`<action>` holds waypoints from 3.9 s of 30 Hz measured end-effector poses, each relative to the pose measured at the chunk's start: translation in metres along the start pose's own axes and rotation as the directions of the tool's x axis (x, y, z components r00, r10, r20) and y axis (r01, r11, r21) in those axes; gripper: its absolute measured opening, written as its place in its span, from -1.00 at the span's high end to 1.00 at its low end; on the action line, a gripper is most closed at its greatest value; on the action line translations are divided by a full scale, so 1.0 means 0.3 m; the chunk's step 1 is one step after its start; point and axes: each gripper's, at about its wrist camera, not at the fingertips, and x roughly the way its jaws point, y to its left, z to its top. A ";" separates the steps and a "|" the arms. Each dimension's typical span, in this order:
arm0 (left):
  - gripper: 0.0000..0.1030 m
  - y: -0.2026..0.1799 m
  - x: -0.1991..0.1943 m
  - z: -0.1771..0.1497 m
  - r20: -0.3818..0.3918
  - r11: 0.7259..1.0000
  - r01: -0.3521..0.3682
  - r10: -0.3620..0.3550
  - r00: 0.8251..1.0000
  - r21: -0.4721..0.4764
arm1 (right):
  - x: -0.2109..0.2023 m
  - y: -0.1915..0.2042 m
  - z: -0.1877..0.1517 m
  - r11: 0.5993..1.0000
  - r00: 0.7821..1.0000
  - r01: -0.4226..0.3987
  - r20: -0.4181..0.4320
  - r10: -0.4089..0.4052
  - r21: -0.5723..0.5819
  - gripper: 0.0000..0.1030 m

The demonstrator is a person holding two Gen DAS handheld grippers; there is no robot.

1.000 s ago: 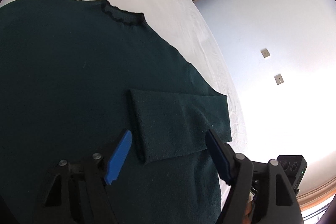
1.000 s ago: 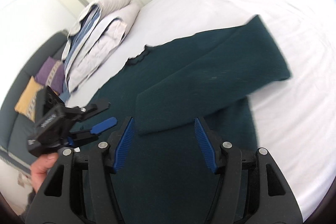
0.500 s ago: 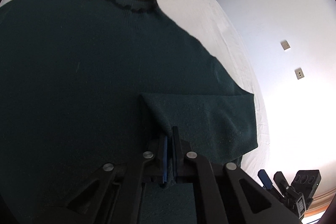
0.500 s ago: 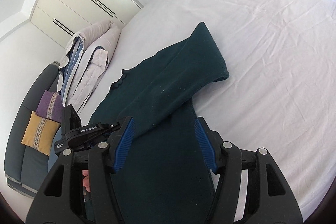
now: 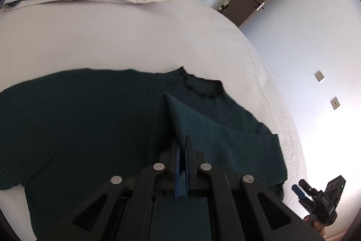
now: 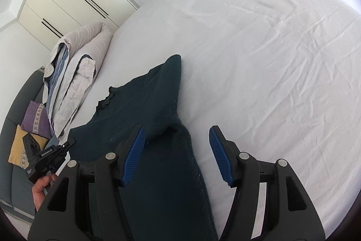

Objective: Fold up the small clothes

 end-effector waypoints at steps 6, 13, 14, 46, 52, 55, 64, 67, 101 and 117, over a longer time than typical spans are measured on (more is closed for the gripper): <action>0.91 0.128 0.072 -0.077 0.010 0.996 0.034 -0.033 0.999 -0.078 | 0.127 -0.015 0.142 0.997 0.997 0.077 -0.018 -0.076 0.020 -0.08; 0.91 0.167 0.054 -0.165 0.139 0.988 0.129 -0.117 0.983 -0.081 | 0.268 -0.025 0.258 0.993 0.993 0.114 -0.048 -0.112 0.042 0.01; 0.91 0.174 0.055 -0.172 0.146 0.987 0.136 -0.123 0.982 -0.085 | 0.288 -0.018 0.272 0.993 0.992 0.116 -0.049 -0.114 0.036 0.01; 0.91 0.196 0.027 -0.213 0.230 0.974 0.194 -0.164 0.959 -0.115 | 0.247 0.285 0.089 0.851 0.970 0.237 0.063 -0.236 -0.468 -0.01; 0.89 0.186 0.035 -0.207 0.215 0.979 0.172 -0.145 0.966 -0.110 | 0.333 0.203 -0.028 0.839 0.948 0.267 -0.026 -0.317 -0.475 0.41; 0.88 0.185 0.039 -0.207 0.211 0.979 0.171 -0.145 0.967 -0.108 | 0.323 0.170 -0.042 0.847 0.953 0.268 -0.002 -0.303 -0.459 0.46; 0.87 0.165 0.036 -0.223 0.176 0.987 0.133 -0.117 0.978 -0.087 | 0.298 0.126 -0.032 0.894 0.955 0.281 0.013 -0.295 -0.350 0.48; 0.87 0.167 0.033 -0.231 0.178 0.987 0.134 -0.117 0.977 -0.088 | 0.230 0.178 -0.038 0.888 0.950 0.312 0.082 -0.302 -0.338 0.48; -0.01 1.227 -0.839 -0.585 0.518 0.457 0.417 0.120 0.847 -0.786 | 0.008 0.810 -0.598 0.864 0.988 -0.151 -0.093 0.121 -0.481 0.06; 0.84 1.121 -0.801 -0.317 0.413 0.639 0.173 0.249 0.876 -0.750 | -0.025 0.652 -0.547 0.900 0.987 -0.158 -0.062 0.145 -0.407 0.06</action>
